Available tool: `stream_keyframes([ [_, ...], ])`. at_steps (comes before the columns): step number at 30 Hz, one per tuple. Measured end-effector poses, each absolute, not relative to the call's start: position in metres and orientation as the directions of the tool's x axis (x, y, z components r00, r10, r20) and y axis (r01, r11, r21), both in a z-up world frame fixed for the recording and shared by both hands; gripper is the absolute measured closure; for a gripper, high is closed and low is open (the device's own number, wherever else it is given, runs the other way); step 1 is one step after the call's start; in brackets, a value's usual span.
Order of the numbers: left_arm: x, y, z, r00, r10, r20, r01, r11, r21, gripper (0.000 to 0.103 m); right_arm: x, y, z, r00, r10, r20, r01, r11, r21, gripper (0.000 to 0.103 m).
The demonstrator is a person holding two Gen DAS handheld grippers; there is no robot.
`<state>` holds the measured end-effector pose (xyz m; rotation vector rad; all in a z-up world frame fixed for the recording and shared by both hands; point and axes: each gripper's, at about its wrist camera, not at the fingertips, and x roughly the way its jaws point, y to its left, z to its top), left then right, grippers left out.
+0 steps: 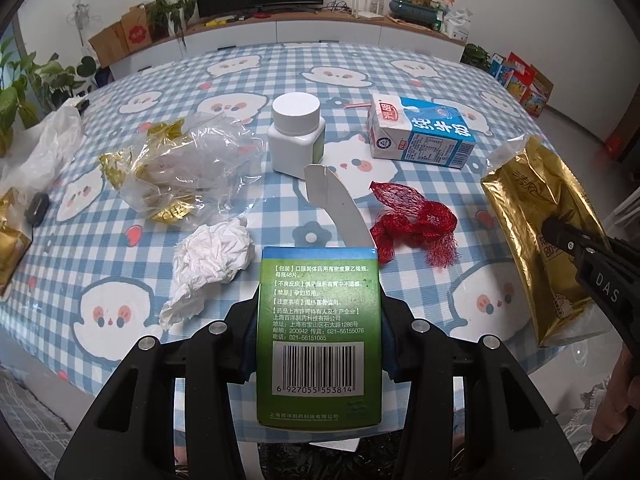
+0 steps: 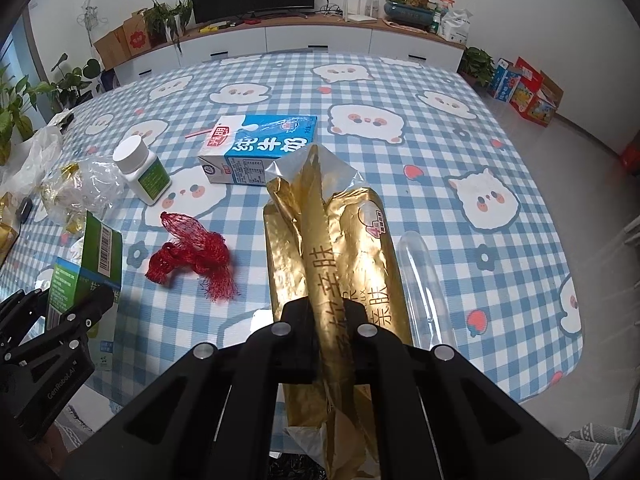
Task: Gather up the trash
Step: 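Carry the green box and gold bag with both tools over the bin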
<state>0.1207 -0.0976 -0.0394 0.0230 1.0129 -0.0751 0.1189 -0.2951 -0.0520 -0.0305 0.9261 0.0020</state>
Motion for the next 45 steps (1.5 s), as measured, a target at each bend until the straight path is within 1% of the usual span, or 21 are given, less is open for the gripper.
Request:
stream_keyframes([
  [2, 0.113, -0.1, -0.037, 0.536, -0.05, -0.843, 0.083, 0.996, -0.007, 0.058, 0.114, -0.293, -0.048, 0.612, -0.013, -0.791, -0.015, 0.999, -0.028, 0.101],
  [5, 0.099, -0.101, -0.034, 0.527, -0.082, -0.846, 0.101, 0.994, -0.034, 0.058, 0.107, -0.289, -0.044, 0.624, -0.012, -0.782, -0.021, 0.999, -0.032, 0.101],
  [8, 0.09, -0.1, -0.027, 0.539, -0.089, -0.837, 0.105, 0.994, -0.038, 0.058, 0.096, -0.287, -0.04, 0.632, -0.005, -0.775, -0.026, 0.999, -0.027, 0.101],
  [17, 0.068, -0.094, -0.014, 0.555, -0.102, -0.826, 0.11, 0.993, -0.049, 0.058, 0.068, -0.28, -0.029, 0.65, 0.015, -0.759, -0.042, 0.999, -0.016, 0.101],
  [28, 0.022, -0.092, -0.006, 0.567, -0.103, -0.817, 0.104, 0.993, -0.054, 0.058, 0.026, -0.279, -0.017, 0.672, 0.038, -0.739, -0.059, 0.998, -0.002, 0.101],
  [45, -0.048, -0.082, -0.017, 0.555, -0.102, -0.825, 0.085, 0.994, -0.066, 0.058, -0.047, -0.282, -0.04, 0.642, 0.047, -0.765, -0.055, 0.998, 0.015, 0.101],
])
